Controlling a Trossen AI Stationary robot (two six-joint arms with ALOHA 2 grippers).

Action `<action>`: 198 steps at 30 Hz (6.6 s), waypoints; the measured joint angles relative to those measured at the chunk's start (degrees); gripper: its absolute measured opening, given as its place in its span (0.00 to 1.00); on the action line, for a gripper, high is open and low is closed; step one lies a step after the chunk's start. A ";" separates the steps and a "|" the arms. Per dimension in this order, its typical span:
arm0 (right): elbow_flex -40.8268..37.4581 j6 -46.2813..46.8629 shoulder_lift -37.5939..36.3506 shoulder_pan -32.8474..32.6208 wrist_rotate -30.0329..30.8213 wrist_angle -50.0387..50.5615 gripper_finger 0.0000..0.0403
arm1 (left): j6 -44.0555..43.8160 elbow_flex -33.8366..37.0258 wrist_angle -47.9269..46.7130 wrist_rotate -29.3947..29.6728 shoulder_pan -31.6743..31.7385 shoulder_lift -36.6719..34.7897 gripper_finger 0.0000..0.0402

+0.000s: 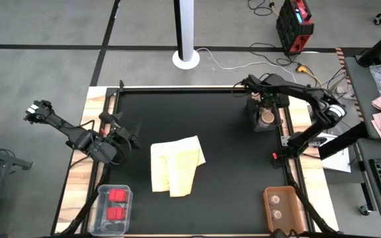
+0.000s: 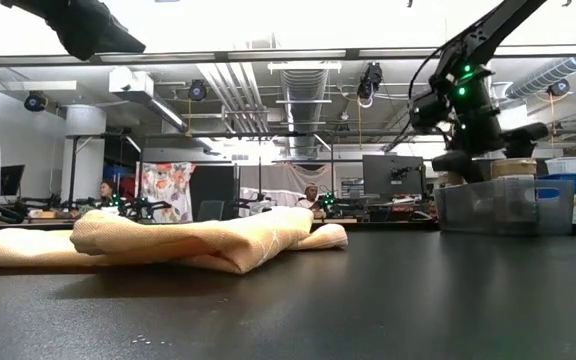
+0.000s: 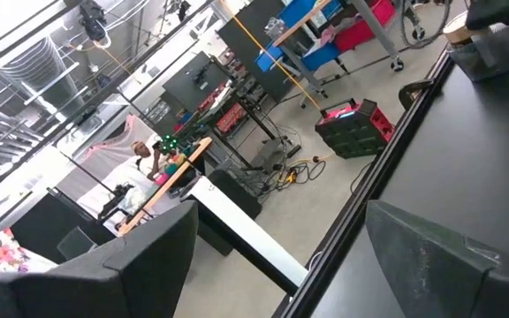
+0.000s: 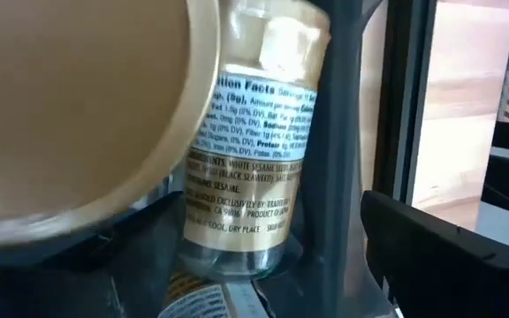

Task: Sort spices by type
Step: Adjust the golden spice bottles in the black bin

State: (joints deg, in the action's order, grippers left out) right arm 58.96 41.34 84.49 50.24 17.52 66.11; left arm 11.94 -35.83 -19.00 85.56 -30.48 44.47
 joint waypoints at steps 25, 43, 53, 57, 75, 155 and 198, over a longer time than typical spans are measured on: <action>-2.95 -5.32 10.18 0.07 -3.45 -8.07 0.71 | -0.52 0.04 -0.54 -1.03 0.00 0.02 0.77; -2.99 -5.46 6.32 0.00 -0.94 -6.58 0.56 | -0.90 0.04 -0.69 -1.01 0.00 0.07 0.77; -2.60 -5.11 -1.17 0.02 -2.28 -5.95 0.53 | -0.90 0.04 -0.71 -0.98 0.00 0.07 0.77; -2.60 -4.98 -1.80 0.04 -2.47 -5.62 0.44 | -0.90 0.04 -0.71 -0.98 0.00 0.07 0.77; -2.44 -5.14 -1.88 0.04 -2.06 -5.30 0.08 | -0.87 0.04 -0.75 -0.96 0.00 0.07 0.77; -8.28 -2.12 6.12 1.36 -5.14 -11.09 0.59 | -0.87 0.04 -1.16 -1.07 -0.02 0.07 0.77; -2.73 -1.51 -4.52 1.27 -3.15 -5.62 0.07 | -0.94 0.04 -1.15 -1.07 0.00 0.09 0.77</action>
State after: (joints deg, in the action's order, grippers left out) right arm 56.22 39.83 79.98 51.51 14.37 60.49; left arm 11.00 -35.79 -20.14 84.49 -30.48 44.56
